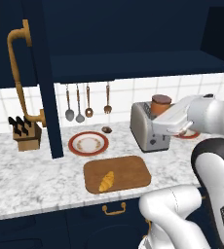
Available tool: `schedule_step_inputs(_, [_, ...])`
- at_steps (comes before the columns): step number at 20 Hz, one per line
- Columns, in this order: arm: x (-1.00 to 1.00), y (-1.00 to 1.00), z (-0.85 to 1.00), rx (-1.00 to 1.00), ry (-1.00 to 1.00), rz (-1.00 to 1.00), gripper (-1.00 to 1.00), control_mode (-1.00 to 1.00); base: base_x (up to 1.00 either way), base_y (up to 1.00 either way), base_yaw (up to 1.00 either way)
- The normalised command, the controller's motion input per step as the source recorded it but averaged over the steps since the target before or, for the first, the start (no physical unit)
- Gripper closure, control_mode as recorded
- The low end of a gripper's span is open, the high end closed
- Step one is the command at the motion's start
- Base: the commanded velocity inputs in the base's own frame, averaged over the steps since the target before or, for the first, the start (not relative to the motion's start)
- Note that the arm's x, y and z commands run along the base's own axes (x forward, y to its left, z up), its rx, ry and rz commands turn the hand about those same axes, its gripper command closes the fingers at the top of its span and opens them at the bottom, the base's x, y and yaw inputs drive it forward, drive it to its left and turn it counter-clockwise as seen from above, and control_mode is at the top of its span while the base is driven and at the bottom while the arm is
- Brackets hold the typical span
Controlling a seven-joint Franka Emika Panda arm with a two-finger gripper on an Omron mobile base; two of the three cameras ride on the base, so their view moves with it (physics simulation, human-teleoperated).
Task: From the different types of pastries on the counter, select a croissant and place it on the cutting board. Then retrieve a jar of jam from the cabinet and place it alongside the croissant on the cutting board.
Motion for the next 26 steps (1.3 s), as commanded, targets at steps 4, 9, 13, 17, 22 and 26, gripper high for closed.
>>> schedule_step_inputs(4, [0.04,0.01,-0.68,-0.17,0.19,0.23,1.0,-1.0,0.0,0.0,0.0])
schedule_step_inputs(9, [0.0,0.25,-0.79,-0.19,0.03,0.16,1.0,-1.0,0.0,0.0,0.0])
schedule_step_inputs(13, [0.02,0.03,-0.9,-0.01,-0.09,0.09,1.0,-1.0,0.0,0.0,0.0])
schedule_step_inputs(17, [0.12,-0.09,-0.88,0.02,-0.09,0.12,1.0,-1.0,0.0,0.0,0.0])
schedule_step_inputs(22, [0.21,0.0,-0.85,0.0,-0.24,0.18,1.0,-1.0,0.0,0.0,0.0])
schedule_step_inputs(26, [0.2,0.0,-0.94,0.0,-0.51,0.23,1.0,-1.0,0.0,0.0,0.0])
